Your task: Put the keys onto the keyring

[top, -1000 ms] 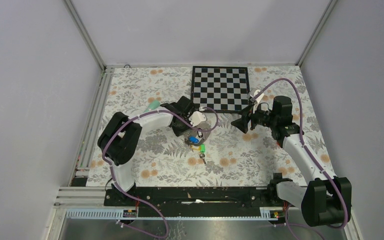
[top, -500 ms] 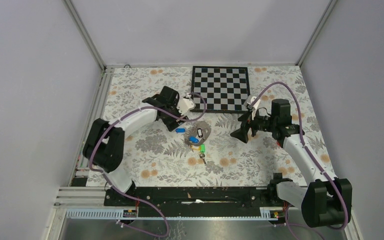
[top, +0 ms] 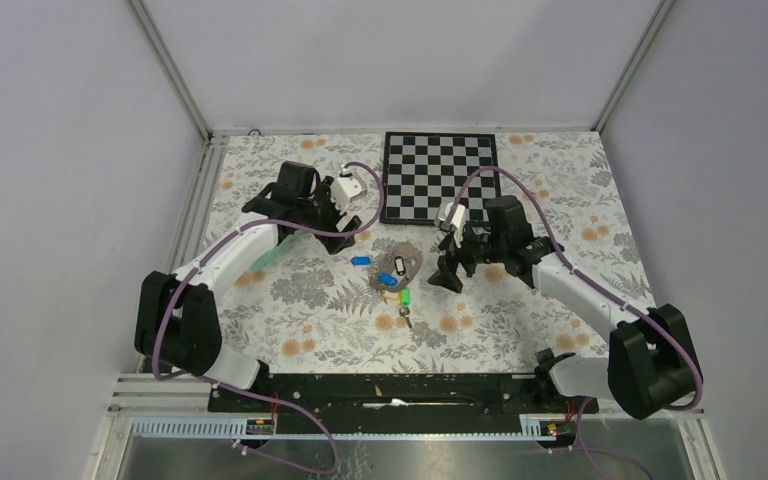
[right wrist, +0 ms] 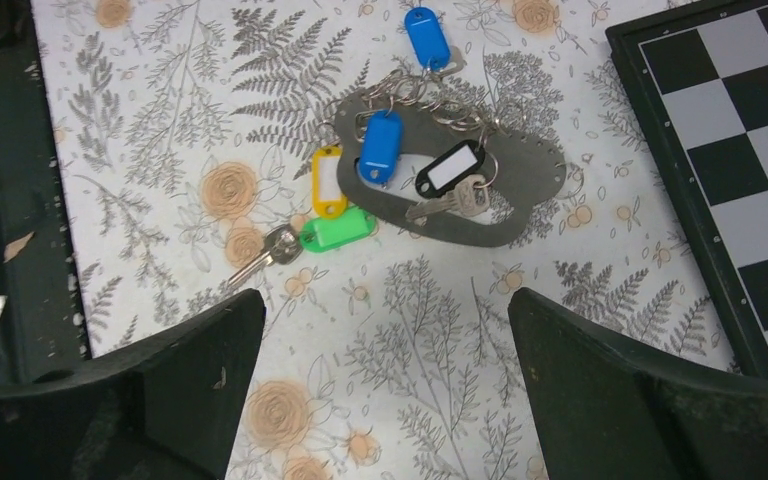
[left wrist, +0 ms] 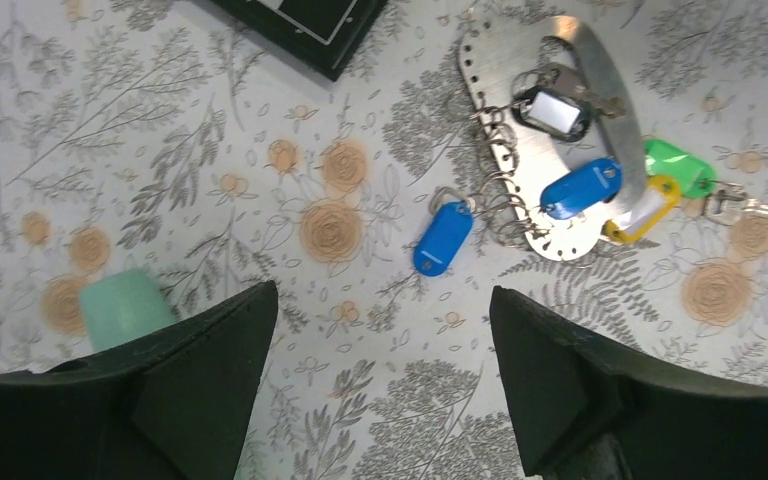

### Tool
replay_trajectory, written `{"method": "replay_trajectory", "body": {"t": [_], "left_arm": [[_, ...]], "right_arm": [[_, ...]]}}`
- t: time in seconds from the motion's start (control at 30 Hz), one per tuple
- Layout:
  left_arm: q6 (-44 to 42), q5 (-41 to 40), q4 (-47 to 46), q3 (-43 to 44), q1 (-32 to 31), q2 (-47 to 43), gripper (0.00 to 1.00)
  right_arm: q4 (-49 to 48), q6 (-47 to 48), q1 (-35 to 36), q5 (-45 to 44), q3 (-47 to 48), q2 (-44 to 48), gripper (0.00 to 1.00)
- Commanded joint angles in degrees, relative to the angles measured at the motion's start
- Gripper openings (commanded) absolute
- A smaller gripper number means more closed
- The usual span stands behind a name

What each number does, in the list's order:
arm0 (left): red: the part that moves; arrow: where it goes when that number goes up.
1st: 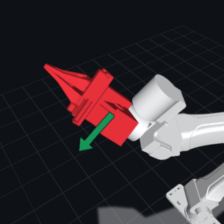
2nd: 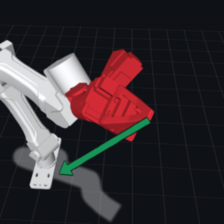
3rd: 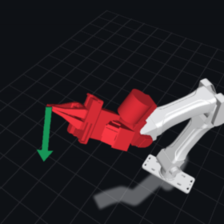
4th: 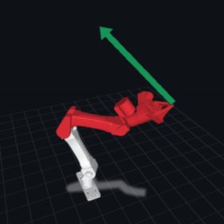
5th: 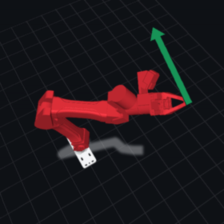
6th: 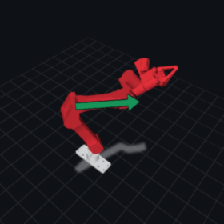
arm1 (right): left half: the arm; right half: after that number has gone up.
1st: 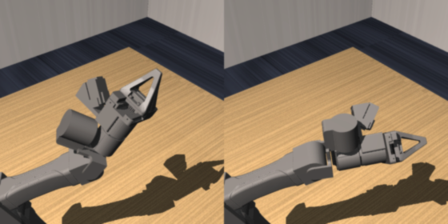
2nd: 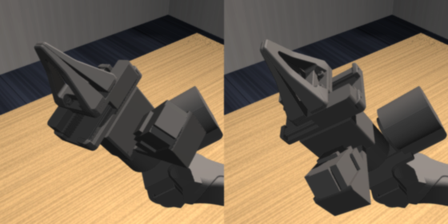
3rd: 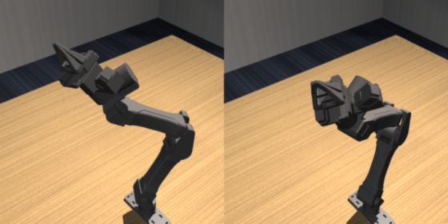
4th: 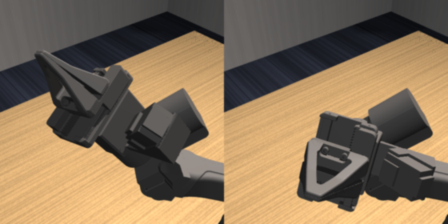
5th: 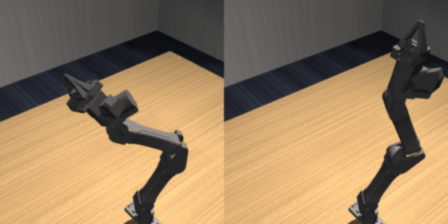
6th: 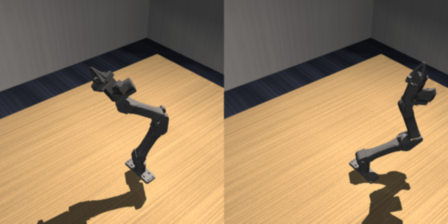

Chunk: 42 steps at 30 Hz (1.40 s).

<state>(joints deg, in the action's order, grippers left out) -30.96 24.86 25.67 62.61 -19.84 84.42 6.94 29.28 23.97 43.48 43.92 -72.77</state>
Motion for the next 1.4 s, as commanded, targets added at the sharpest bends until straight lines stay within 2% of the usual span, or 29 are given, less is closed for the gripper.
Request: {"method": "replay_trajectory", "body": {"t": [0.0, 0.13, 0.27, 0.33, 0.47, 0.6, 0.7, 0.93, 1.1, 1.2, 1.37], "left_arm": [[2.4, 9.64, -1.15, 1.42, 0.46, 1.73, 0.86], [4.17, 15.4, -1.72, 2.37, 0.59, 3.69, 0.85], [9.5, 18.86, -2.81, 5.05, 0.59, 7.09, 0.85], [10.88, 20.72, -1.05, 7.74, 0.59, 9.81, 0.85], [13.3, 23.58, -0.52, 11.65, 0.15, 13.39, 0.86], [16.16, 20.21, -0.3, 15.6, -1.44, 18.06, 0.86], [18.76, 15.44, -0.28, 19.07, -3.47, 21.53, 0.84], [12.93, 10.5, 7.98, 32.19, -9.59, 33.04, 0.7], [14.58, 5.23, 11.87, 39.82, -11.8, 38.93, 0.61], [16.57, 1.14, 14.45, 40.82, -11.89, 39.93, 0.59], [18.75, -2.64, 15.96, 35.72, -11.81, 38.05, 0.56]], "right_arm": [[-9.29, -0.71, 2.53, -4.73, 2.48, -2.81, 1.0], [-9.92, -1.61, 2.58, -6.19, 2.22, -2.08, 1.0], [1.62, -2.94, 2.58, -11.37, 8.57, -1.66, 0.99], [6.45, -1.54, 2.58, -10.59, 10.48, -0.86, 0.99], [10.96, -4.18, 2.58, -10.87, 10.75, -0.01, 0.99], [13.48, -1.18, 2.37, -12.65, 7.36, 2.0, 0.99], [12.63, 1.59, -0.6, -12.33, 3.23, 4.67, 0.99], [14.08, 3.5, -5.72, -12.63, 3.32, 4.53, 0.99], [15.12, 3.84, -7.06, -11.66, 3.79, 3.64, 0.99], [15.17, 4.09, -7.52, -11.9, 3.57, 3.08, 0.99], [14.76, 4.69, -7.76, -13.3, 3.01, 2.3, 0.99]]}}
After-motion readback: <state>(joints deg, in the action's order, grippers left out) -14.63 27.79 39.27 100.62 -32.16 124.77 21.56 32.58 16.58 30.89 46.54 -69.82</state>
